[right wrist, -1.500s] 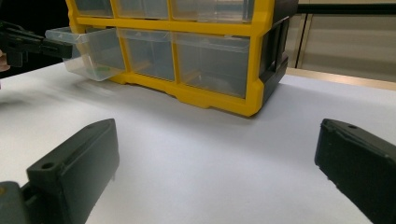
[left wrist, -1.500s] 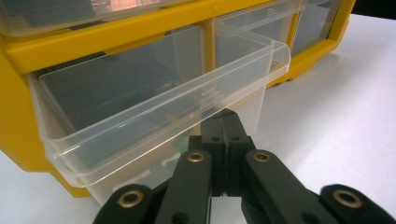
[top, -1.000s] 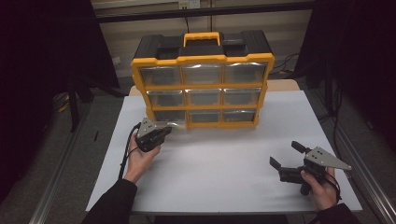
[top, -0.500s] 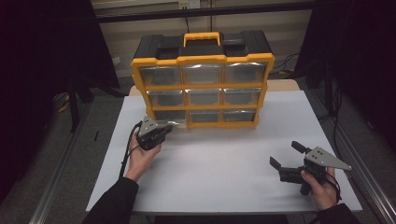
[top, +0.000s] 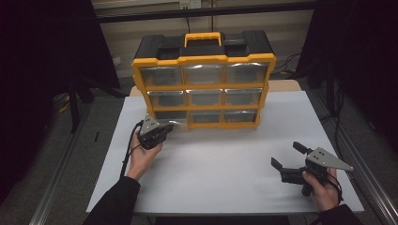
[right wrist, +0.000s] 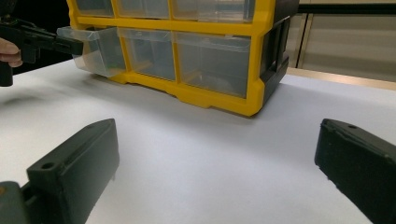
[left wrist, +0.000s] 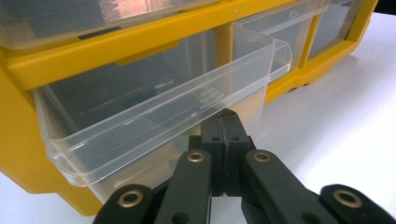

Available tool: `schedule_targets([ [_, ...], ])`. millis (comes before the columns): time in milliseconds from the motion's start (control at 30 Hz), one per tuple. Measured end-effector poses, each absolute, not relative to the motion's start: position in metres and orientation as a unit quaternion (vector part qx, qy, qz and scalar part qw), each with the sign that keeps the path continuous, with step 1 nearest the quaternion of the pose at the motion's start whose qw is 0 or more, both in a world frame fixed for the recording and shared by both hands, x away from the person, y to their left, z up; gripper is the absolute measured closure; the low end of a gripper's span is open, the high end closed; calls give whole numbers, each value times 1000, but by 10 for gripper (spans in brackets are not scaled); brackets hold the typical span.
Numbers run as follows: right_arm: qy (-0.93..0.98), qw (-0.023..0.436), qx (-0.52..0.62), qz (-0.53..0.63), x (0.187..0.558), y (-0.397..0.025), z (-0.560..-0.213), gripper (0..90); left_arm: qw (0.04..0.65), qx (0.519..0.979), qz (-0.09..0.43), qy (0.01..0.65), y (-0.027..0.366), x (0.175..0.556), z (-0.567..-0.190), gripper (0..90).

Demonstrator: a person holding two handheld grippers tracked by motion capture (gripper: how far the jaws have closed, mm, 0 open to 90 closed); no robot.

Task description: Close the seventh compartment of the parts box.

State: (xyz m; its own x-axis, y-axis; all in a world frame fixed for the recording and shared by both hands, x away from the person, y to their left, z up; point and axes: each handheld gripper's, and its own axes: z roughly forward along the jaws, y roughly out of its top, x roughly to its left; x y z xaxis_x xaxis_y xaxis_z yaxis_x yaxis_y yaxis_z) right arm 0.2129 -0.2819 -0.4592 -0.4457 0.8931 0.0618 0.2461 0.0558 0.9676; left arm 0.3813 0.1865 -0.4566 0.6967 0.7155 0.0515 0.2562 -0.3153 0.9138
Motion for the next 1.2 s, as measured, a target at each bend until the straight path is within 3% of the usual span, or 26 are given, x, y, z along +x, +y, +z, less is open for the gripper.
schedule_targets([
  [1200,660,301,432,535,213,-282,-460,0,483,780,238,318,185,393,-458,900],
])
